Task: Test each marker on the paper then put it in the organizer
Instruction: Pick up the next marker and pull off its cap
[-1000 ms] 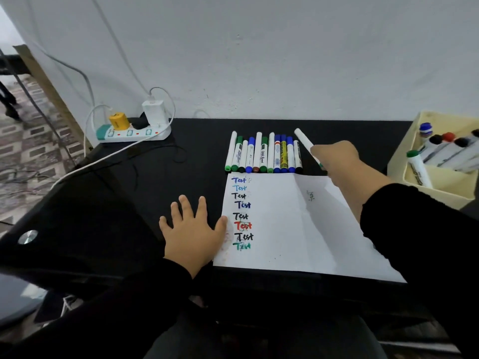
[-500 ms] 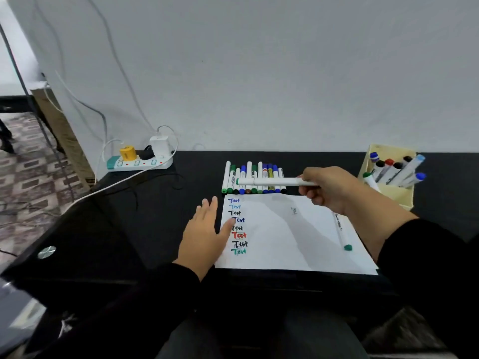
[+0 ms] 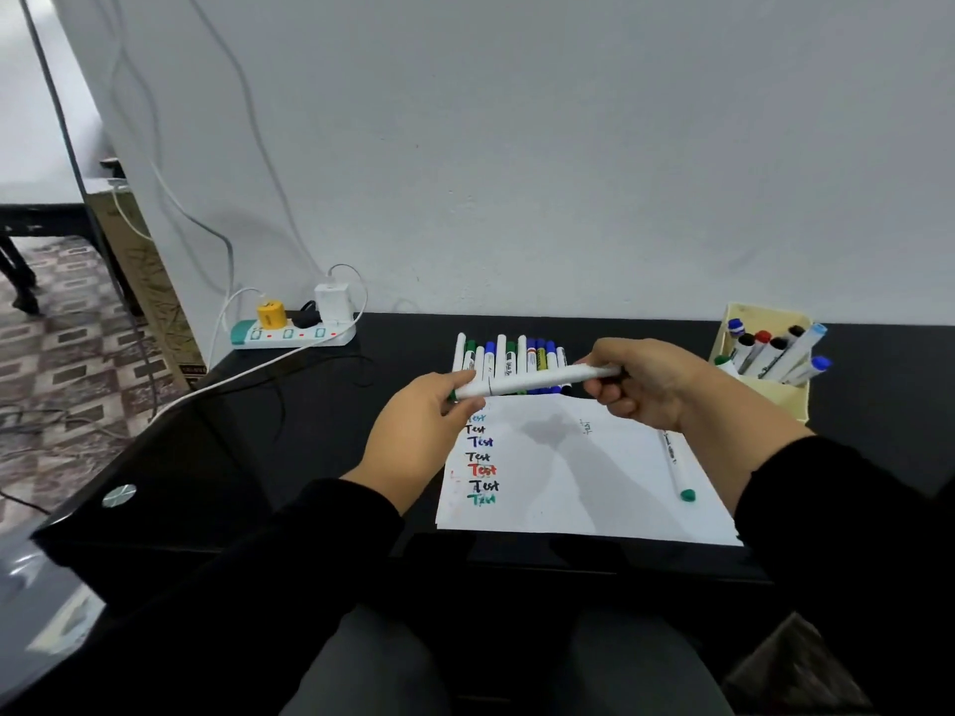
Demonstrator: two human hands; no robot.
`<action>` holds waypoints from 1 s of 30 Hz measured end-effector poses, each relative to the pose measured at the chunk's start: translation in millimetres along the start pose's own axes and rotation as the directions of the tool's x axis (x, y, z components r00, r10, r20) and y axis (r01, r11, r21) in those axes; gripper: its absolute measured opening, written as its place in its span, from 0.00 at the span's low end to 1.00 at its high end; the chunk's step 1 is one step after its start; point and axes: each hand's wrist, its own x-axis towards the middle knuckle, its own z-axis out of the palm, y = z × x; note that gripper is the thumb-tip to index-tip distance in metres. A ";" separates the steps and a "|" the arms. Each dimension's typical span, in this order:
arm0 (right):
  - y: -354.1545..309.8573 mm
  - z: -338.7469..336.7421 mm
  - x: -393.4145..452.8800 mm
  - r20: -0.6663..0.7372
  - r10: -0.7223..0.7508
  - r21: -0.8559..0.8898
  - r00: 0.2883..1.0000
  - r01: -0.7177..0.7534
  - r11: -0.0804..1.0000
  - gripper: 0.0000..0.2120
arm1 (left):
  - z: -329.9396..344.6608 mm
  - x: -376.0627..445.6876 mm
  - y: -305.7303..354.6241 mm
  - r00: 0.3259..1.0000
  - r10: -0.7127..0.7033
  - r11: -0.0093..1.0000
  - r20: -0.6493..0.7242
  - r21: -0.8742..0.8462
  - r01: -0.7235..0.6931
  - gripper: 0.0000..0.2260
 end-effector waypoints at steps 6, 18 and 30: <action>12.9 33.2 -2.7 0.003 0.016 0.253 1.000 -0.016 0.967 0.12 | 4.0 -1.9 6.5 0.998 -0.052 0.997 0.038 -0.049 0.053 0.09; 22.8 74.0 -3.1 -0.178 0.014 0.262 0.984 0.033 0.964 0.08 | 3.3 -2.0 15.7 0.994 -0.034 0.999 0.101 0.033 0.030 0.10; 25.0 75.0 1.9 -0.209 0.036 0.235 0.977 0.015 0.972 0.05 | -1.1 0.6 19.7 0.967 -0.103 0.994 0.232 -0.005 0.107 0.09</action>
